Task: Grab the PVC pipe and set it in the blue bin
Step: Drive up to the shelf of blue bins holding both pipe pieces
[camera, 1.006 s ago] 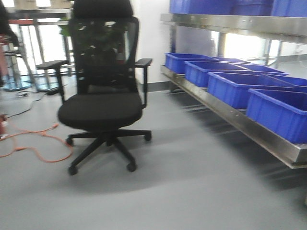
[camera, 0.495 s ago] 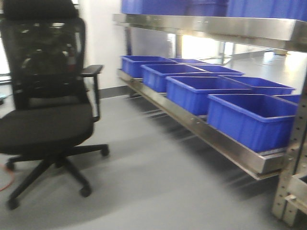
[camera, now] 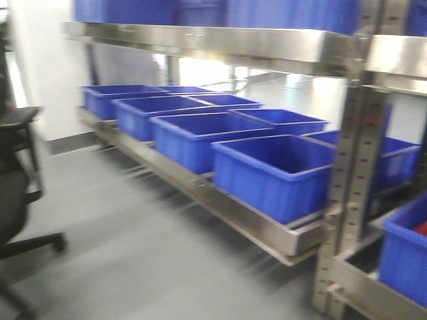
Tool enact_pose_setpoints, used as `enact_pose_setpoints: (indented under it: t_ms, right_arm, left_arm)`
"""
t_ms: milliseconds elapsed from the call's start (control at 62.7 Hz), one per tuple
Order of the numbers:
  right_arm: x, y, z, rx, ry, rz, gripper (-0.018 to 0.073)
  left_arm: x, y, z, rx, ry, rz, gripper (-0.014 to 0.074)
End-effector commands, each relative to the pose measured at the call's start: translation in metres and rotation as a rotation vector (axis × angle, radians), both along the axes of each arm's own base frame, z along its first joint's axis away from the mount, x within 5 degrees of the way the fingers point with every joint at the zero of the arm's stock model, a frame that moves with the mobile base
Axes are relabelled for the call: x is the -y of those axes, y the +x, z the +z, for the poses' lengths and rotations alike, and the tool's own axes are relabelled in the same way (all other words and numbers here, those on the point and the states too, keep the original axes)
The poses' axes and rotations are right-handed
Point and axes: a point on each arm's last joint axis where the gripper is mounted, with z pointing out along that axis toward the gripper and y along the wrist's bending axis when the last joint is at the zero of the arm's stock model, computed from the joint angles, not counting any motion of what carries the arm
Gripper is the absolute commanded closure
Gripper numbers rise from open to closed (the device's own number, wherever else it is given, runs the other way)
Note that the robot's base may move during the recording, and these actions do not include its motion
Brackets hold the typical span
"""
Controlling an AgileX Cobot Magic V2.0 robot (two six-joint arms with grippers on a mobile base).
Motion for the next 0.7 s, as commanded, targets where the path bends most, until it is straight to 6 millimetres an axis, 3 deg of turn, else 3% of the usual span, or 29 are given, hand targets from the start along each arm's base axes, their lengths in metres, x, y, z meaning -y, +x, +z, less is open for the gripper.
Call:
enact_pose_setpoints:
  t_ms: [0, 686]
  right_arm:
    - [0.0011, -0.0006, 0.0024, 0.033, -0.01, -0.012, 0.0728]
    - [0.0011, -0.0006, 0.0024, 0.033, -0.01, -0.012, 0.0728]
  left_arm:
    - [0.0003, -0.0004, 0.004, 0.036, -0.001, -0.001, 0.0707]
    - [0.0003, -0.0004, 0.004, 0.036, -0.001, -0.001, 0.0707]
